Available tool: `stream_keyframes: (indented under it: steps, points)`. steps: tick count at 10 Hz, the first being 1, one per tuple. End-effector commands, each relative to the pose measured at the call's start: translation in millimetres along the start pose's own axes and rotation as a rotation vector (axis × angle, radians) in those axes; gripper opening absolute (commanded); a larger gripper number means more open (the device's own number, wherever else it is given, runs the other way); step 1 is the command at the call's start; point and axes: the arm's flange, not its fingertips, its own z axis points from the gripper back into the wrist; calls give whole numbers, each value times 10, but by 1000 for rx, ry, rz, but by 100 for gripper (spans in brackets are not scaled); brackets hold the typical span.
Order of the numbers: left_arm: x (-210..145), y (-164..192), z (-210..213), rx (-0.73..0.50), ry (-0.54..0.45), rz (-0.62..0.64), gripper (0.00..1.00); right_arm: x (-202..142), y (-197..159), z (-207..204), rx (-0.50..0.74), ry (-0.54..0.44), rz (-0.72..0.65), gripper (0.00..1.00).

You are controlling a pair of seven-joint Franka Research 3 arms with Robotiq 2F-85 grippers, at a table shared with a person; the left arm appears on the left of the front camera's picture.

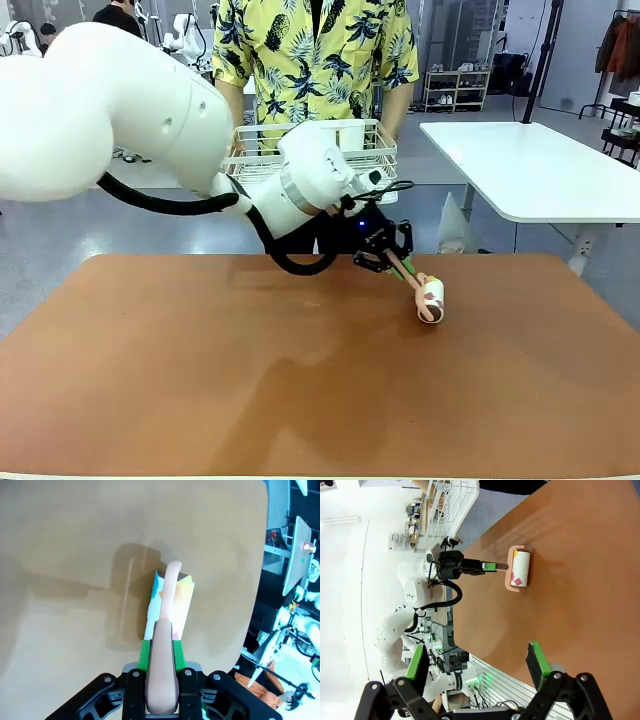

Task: Clean the table.
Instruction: Clean the table with the Lint Roller when the human lifts the Dish drying rack.

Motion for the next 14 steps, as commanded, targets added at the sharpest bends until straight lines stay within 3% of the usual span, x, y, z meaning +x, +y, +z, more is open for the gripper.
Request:
stream_keyframes:
  steps: [1, 5, 6, 8, 9, 11, 13, 14]
  points:
    - [142, 372, -395, 133, -71, 48, 21, 5, 20, 12, 14, -5, 18, 100]
    - [40, 114, 82, 121, -155, 69, 21, 5, 20, 12, 14, -5, 18, 100]
    - [-17, -57, 516, 67, -165, 52, 21, 5, 20, 12, 14, -5, 18, 100]
    - [-163, -66, 1308, 108, -97, -4, 21, 5, 20, 12, 14, -5, 18, 100]
    - [-248, 124, 1731, 159, -50, -30, 21, 5, 20, 12, 14, -5, 18, 100]
    - [-613, 715, 2606, 232, -155, -62, 21, 5, 20, 12, 14, -5, 18, 100]
    - [-1097, 1182, 3304, 341, -106, -79, 21, 5, 20, 12, 14, -5, 18, 100]
    - [-1284, 1317, 3683, 446, -153, -63, 21, 5, 20, 12, 14, -5, 18, 100]
